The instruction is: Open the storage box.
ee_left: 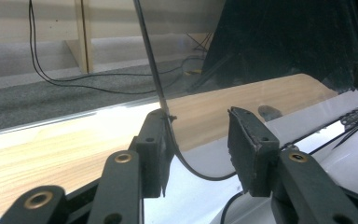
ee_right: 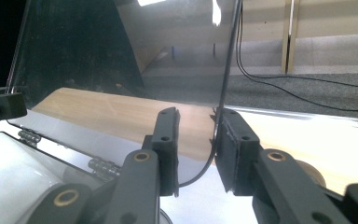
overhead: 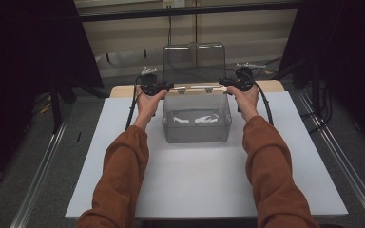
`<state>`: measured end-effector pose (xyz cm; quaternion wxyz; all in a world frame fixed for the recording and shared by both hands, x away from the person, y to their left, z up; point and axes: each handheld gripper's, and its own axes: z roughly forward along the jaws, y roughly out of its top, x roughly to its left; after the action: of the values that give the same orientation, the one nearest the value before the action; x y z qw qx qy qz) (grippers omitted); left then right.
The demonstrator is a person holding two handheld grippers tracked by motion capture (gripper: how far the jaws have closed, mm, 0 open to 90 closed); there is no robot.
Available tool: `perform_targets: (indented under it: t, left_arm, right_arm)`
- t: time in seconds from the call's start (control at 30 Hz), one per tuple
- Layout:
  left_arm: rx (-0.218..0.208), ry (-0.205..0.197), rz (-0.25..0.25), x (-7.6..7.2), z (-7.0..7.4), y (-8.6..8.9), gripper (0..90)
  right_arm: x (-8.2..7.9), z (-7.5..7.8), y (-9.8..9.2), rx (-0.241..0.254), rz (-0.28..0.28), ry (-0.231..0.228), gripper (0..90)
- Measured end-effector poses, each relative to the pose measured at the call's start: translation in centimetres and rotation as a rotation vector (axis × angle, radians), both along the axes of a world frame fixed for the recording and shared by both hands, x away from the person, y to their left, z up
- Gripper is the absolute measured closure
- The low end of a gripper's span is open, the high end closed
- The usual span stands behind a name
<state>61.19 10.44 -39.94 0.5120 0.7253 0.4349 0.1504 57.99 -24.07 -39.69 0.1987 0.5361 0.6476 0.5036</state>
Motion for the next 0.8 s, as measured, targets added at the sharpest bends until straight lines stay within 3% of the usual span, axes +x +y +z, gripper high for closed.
perform_targets:
  t: [0.3, 0.4, 0.47, 0.8]
  left_arm:
    - [0.026, 0.015, 0.017, 0.05, -0.17, -0.10, 55.1]
    - [0.000, 0.037, 0.014, 0.17, -0.40, 0.10, 54.1]
    - [0.002, 0.039, 0.015, 0.20, -0.36, 0.09, 54.1]
    - [-0.007, 0.048, 0.017, 0.18, -0.51, -0.09, 51.1]
  right_arm:
    - [0.13, -0.37, 0.06, 0.002, -0.015, 0.024, 67.4]
    - [0.17, -0.66, -0.07, 0.024, -0.016, 0.040, 66.2]
    - [0.16, -0.69, 0.01, 0.016, -0.017, 0.028, 66.1]
    - [0.27, -0.86, 0.01, 0.040, -0.016, 0.053, 64.1]
